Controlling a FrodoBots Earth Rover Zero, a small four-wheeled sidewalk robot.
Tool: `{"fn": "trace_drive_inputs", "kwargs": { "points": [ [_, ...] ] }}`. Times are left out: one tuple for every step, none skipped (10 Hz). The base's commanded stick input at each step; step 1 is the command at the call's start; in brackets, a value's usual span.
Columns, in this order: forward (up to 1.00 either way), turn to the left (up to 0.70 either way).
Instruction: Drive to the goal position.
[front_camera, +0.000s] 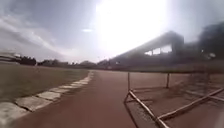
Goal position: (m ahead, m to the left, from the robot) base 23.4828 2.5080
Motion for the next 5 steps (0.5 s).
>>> {"fn": "trace_drive_inputs", "kwargs": {
  "points": [
    [0.70,0.00],
    [0.70,0.00],
    [0.70,0.00],
    [0.70,0.00],
    [0.70,0.00]
  ]
}}
